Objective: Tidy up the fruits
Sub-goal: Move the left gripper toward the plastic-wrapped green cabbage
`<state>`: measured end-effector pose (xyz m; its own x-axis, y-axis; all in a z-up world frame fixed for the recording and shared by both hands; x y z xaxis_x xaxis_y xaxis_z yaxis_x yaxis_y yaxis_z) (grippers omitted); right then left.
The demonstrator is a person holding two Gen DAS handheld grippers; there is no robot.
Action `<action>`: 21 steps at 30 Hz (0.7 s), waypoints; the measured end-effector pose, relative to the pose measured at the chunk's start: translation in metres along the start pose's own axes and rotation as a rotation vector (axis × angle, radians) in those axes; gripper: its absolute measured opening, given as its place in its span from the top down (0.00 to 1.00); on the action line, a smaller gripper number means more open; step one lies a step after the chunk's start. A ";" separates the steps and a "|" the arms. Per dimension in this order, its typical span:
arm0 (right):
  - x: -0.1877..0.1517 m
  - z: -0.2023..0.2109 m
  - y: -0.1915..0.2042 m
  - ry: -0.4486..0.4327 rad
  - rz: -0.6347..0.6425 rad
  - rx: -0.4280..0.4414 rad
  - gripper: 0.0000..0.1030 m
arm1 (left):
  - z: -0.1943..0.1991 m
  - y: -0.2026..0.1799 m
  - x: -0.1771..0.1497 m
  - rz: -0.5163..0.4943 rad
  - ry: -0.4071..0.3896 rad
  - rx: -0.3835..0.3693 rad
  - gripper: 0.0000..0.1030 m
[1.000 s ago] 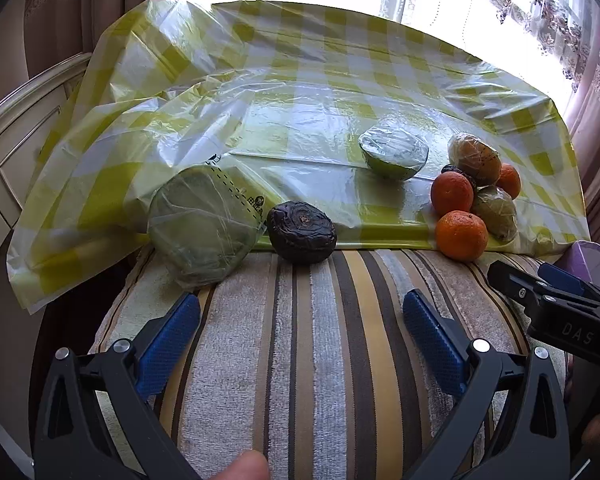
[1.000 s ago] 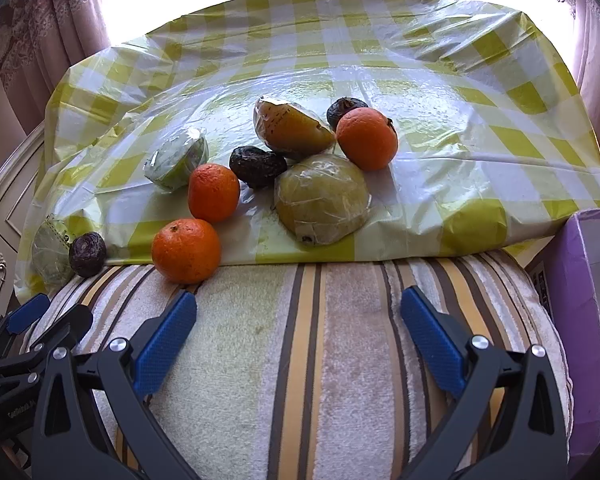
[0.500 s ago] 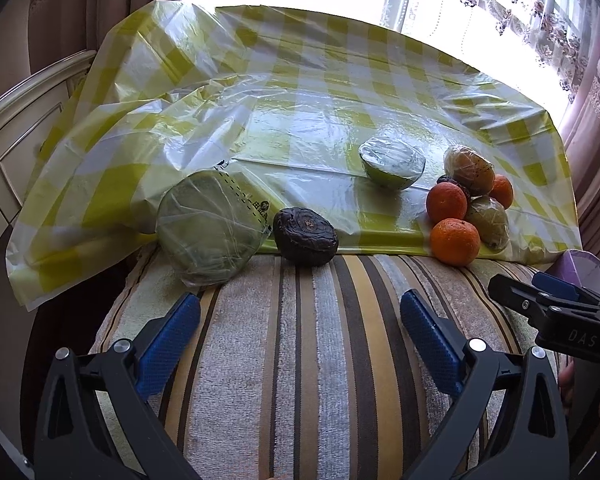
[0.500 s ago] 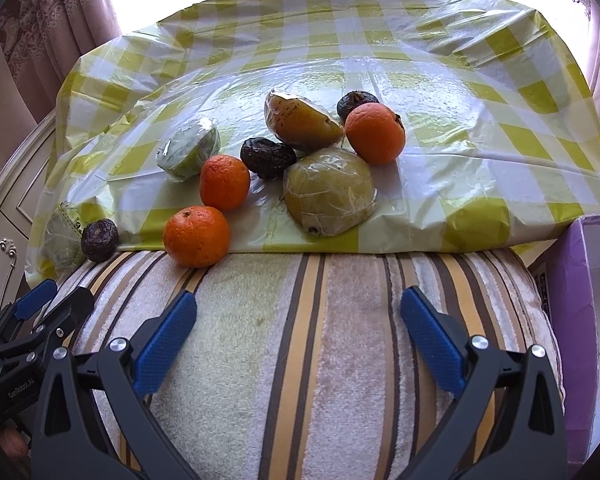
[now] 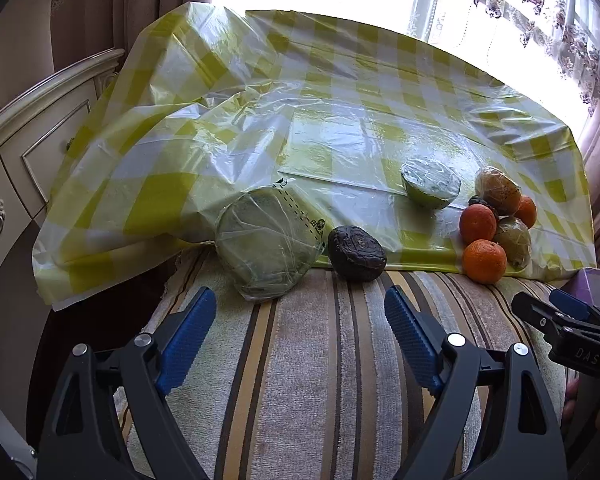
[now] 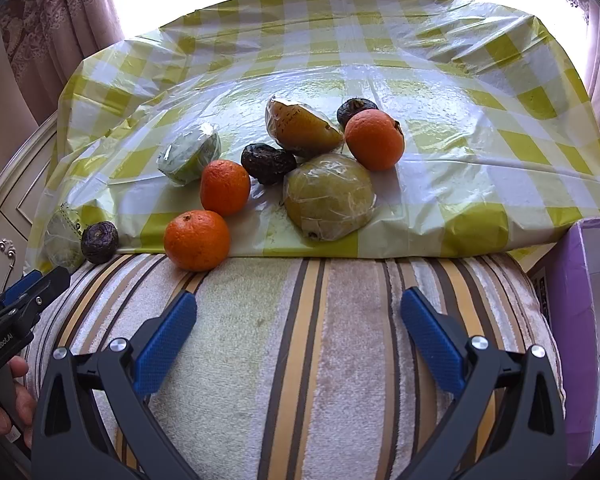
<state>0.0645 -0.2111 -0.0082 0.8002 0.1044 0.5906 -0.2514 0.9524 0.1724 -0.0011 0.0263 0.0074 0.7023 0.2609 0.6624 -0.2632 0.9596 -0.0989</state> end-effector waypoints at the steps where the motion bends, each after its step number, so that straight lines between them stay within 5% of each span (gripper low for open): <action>1: -0.001 0.000 -0.001 -0.001 -0.001 0.000 0.01 | -0.001 0.001 0.001 0.001 0.008 0.022 0.20; 21: -0.001 0.000 -0.001 -0.002 -0.001 0.002 0.01 | -0.039 0.006 0.025 -0.035 0.123 0.140 0.31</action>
<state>0.0643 -0.2124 -0.0089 0.7996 0.1026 0.5917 -0.2517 0.9518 0.1751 0.0411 0.0428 -0.0058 0.7860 0.2467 0.5668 -0.3206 0.9467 0.0325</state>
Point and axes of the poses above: each gripper's, at about its wrist camera, not at the fingertips, and z roughly against the way its jaws point, y to its left, x to its top, the point moved 1 cm from there along -z, roughly the way its jaws point, and after that the axes turned 1 degree about y, right-handed, at the moved point
